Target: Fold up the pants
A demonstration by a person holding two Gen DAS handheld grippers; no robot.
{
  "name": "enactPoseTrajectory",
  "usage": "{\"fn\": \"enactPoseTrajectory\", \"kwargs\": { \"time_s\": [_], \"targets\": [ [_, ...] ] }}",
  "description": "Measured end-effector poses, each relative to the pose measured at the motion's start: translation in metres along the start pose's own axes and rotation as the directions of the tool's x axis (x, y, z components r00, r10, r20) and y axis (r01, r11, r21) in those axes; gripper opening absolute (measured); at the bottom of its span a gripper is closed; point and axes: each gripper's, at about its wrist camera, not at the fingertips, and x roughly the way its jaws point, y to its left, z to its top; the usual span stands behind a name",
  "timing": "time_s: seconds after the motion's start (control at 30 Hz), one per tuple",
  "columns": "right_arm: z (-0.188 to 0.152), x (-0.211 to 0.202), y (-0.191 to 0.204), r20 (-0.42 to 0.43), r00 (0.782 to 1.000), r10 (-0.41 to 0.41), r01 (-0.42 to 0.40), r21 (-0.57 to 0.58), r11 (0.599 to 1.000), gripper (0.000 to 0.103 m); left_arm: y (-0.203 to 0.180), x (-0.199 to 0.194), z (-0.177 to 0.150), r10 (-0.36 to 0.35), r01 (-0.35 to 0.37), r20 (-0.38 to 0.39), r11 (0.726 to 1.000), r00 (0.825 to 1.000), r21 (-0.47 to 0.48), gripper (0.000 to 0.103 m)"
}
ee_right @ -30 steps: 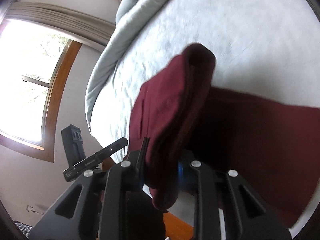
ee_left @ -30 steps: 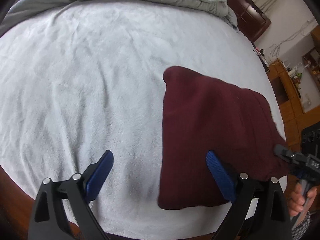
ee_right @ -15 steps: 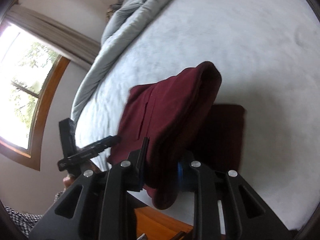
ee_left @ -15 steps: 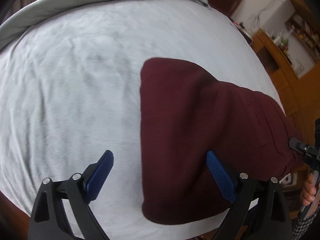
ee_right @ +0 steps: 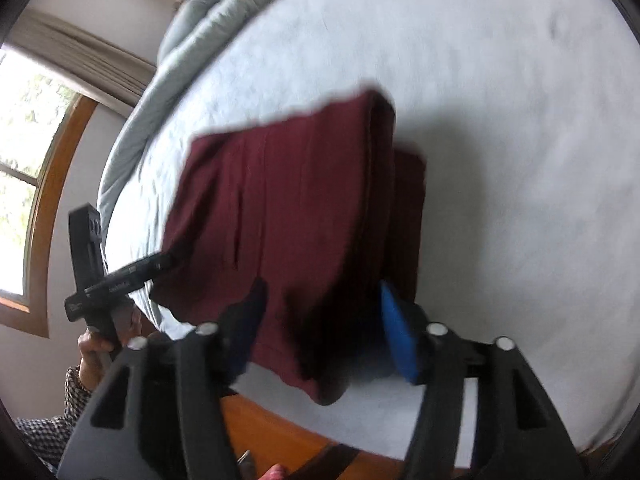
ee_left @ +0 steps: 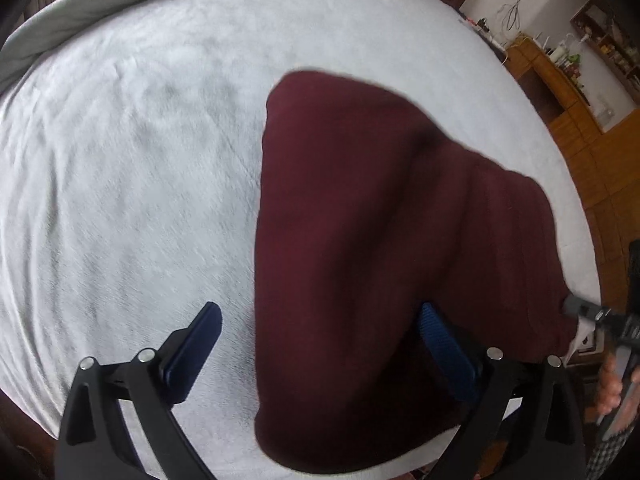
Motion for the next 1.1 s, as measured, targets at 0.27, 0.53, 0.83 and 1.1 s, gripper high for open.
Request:
{"fn": "enactPoseTrajectory", "kwargs": {
  "time_s": [0.27, 0.53, 0.83, 1.1],
  "targets": [
    [0.088, 0.023, -0.009, 0.019, 1.0, 0.012, -0.013, 0.028, 1.0, 0.068, 0.0, -0.017, 0.01, 0.022, -0.023, 0.033, 1.0, 0.999, 0.017, 0.099],
    [0.098, 0.057, -0.026, -0.02, 0.996, 0.083, -0.081, 0.09, 0.993, 0.016, -0.016, -0.015, 0.013, 0.103, -0.108, 0.079, 0.992, 0.992, 0.066, 0.099],
    [0.093, 0.01, -0.014, 0.069, 0.997, 0.042, -0.048, 0.081, 0.996, 0.008, -0.025, -0.023, 0.017, 0.108, -0.119, 0.115, 0.989, 0.987, 0.092, 0.099],
    [0.093, 0.049, -0.029, -0.028, 0.999, -0.046, 0.049, 0.113, 0.992, 0.022, -0.013, -0.001, 0.014, 0.09, -0.092, 0.035, 0.994, 0.995, 0.051, 0.099]
  ]
}}
